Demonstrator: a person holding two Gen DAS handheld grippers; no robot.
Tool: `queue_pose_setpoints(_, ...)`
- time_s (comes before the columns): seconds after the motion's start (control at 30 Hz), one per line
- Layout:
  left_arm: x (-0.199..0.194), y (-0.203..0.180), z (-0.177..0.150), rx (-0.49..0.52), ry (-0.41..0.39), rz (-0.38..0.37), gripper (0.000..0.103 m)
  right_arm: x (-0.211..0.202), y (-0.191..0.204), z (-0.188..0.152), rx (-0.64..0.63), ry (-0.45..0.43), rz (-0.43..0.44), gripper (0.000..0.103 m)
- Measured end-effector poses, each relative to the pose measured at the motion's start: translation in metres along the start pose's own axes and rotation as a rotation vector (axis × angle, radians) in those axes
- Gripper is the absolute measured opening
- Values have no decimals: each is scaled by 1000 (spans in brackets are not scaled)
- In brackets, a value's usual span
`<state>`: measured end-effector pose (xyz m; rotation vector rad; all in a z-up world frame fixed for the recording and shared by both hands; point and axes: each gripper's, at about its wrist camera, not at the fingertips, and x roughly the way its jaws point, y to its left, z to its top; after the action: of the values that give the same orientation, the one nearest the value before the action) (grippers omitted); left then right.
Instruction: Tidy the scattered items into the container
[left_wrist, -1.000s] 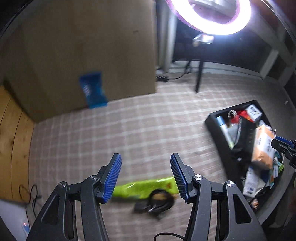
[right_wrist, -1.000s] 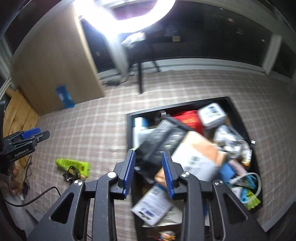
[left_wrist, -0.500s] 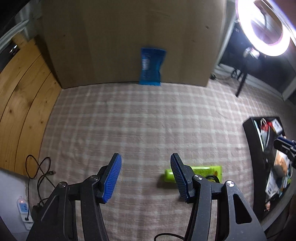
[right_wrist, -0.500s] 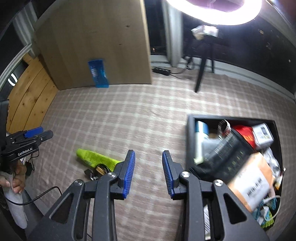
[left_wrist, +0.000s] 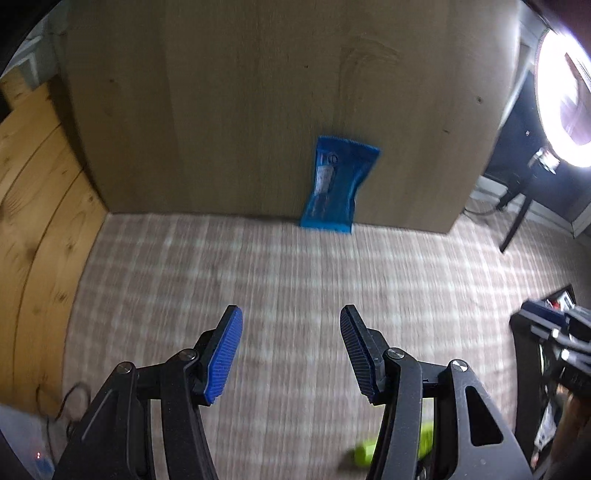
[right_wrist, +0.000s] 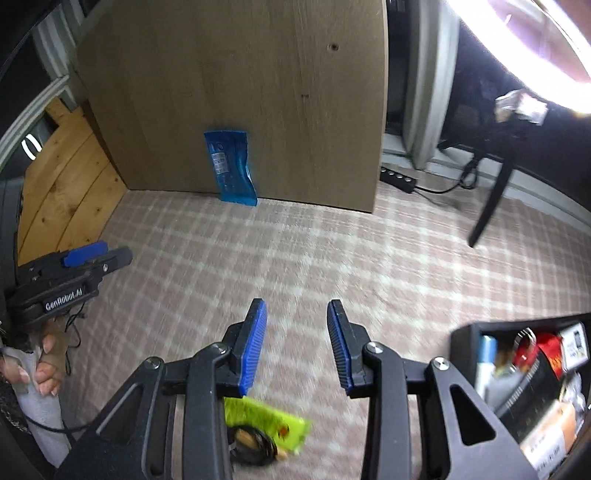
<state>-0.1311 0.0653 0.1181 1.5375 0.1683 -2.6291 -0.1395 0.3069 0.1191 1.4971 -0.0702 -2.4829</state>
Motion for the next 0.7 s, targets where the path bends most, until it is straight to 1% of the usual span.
queue_pose_setpoints(0.1, 26, -2, 18, 14, -12, 1, 49, 21, -3, 9, 22, 16, 6, 34)
queue_pose_setpoints(0.17, 43, -4, 29, 24, -17, -10, 49, 34, -5, 11, 28, 32, 6, 34)
queue_pose_setpoints(0.33, 81, -5, 53, 20, -29, -47, 49, 56, -23, 7, 66, 85, 17, 34)
queue_pose_setpoints(0.4, 92, -3, 60, 21, -42, -46, 49, 58, -31, 6, 85, 88, 20, 34)
queue_pose_setpoints(0.53, 109, -3, 68, 15, -27, -62, 47, 56, -42, 6, 102, 74, 12, 34)
queue_pose_setpoints(0.7, 113, -6, 68, 3, -57, -87, 46, 56, -47, 10, 118, 69, 12, 34)
